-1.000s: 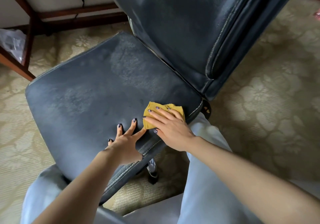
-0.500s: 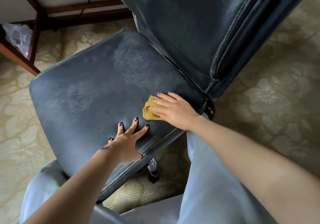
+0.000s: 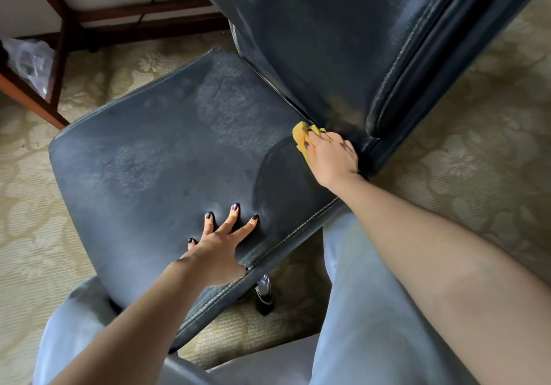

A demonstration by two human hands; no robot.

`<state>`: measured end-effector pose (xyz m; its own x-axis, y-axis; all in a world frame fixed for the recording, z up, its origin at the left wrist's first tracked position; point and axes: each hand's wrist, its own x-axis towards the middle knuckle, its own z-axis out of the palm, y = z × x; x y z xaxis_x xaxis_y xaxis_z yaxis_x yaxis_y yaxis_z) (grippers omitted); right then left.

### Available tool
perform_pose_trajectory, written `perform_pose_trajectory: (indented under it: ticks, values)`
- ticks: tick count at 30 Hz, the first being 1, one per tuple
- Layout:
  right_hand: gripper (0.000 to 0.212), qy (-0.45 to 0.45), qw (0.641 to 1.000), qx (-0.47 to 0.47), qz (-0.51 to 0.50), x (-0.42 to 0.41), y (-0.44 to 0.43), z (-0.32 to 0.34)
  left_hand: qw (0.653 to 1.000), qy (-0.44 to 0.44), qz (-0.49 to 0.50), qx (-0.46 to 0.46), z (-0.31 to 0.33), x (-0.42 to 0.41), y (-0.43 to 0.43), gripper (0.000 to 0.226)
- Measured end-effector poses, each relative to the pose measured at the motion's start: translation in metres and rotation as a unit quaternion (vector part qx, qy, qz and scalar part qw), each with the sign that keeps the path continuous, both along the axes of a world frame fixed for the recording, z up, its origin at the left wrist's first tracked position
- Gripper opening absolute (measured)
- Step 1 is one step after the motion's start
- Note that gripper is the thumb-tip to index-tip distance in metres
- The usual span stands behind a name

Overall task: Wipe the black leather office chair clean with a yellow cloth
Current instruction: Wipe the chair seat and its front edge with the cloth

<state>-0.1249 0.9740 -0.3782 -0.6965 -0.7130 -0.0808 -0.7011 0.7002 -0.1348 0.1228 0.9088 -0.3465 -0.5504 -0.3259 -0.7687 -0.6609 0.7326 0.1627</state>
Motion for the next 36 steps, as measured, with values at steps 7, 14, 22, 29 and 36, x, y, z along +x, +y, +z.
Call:
perform_pose_trajectory:
  ticks: [7, 14, 22, 29, 36]
  values:
    - [0.055, -0.078, 0.997, -0.006, -0.026, 0.038, -0.006, -0.006, 1.000, 0.009, 0.005, 0.015, 0.001, 0.000, -0.002, 0.089]
    - [0.049, -0.037, 0.993, -0.046, 0.102, 0.087, 0.014, -0.010, 1.000, 0.023, 0.008, 0.018, 0.001, 0.002, -0.002, 0.087]
    - [0.056, -0.032, 0.977, -0.098, 0.185, 0.127, 0.055, -0.023, 0.985, 0.167, 0.034, 0.004, -0.003, 0.020, -0.003, 0.069]
    - [0.067, 0.037, 0.950, -0.080, 0.301, 0.118, 0.059, -0.029, 0.978, 0.144, 0.108, -0.107, 0.000, 0.035, -0.022, 0.066]
    - [0.040, 0.007, 0.932, -0.100, 0.349, 0.068, 0.003, -0.017, 0.992, 0.036, 0.080, -0.087, -0.016, 0.038, -0.031, 0.064]
